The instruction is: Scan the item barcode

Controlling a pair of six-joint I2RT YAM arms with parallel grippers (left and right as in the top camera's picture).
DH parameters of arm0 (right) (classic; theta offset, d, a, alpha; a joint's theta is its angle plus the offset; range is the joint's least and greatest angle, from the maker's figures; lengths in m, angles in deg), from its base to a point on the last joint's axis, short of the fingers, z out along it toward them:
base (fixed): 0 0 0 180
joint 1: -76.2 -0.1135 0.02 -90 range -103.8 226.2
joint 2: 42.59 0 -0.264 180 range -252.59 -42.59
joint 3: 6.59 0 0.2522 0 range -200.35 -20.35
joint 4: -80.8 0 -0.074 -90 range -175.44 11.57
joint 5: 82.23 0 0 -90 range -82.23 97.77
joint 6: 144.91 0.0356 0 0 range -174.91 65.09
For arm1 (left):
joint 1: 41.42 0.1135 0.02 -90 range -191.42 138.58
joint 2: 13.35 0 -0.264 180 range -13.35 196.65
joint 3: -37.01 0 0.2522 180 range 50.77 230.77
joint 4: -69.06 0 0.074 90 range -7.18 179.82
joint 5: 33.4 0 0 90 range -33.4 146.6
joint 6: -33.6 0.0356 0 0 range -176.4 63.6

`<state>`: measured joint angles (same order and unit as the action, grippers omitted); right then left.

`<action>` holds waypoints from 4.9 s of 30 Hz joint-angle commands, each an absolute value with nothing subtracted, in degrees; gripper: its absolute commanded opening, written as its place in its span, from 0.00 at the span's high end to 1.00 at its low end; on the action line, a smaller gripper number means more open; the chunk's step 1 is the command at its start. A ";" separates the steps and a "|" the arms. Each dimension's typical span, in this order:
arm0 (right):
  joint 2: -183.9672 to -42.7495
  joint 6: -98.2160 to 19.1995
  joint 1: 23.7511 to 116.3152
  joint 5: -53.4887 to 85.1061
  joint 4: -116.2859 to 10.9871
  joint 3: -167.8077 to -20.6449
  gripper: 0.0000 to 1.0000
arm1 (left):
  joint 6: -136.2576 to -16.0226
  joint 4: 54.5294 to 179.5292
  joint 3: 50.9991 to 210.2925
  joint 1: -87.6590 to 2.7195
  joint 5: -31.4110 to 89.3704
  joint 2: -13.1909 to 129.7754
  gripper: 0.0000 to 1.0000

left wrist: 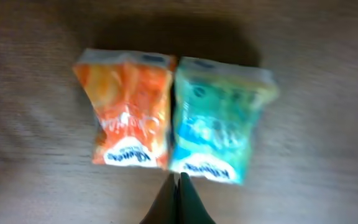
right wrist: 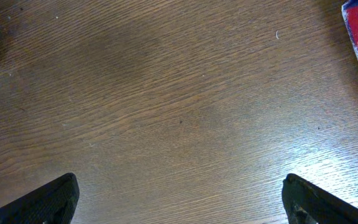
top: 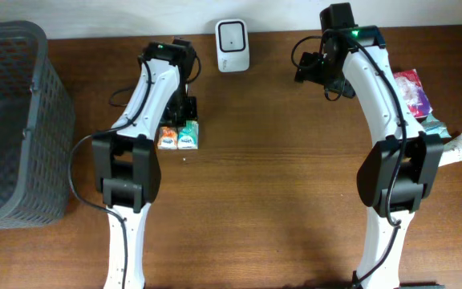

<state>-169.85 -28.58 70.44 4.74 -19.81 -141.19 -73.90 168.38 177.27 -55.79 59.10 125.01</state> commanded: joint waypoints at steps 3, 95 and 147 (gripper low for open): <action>-169.61 -29.00 70.61 3.86 -19.68 -141.27 0.01 | -75.67 166.39 177.22 -57.15 60.67 130.28 1.00; -166.04 -51.16 69.02 96.69 -53.95 -121.06 0.96 | -70.91 179.14 203.39 -49.23 59.40 131.28 0.01; -180.80 -95.64 53.02 -5.38 -92.29 -135.18 0.96 | -70.91 179.14 203.39 -49.23 59.40 131.28 0.01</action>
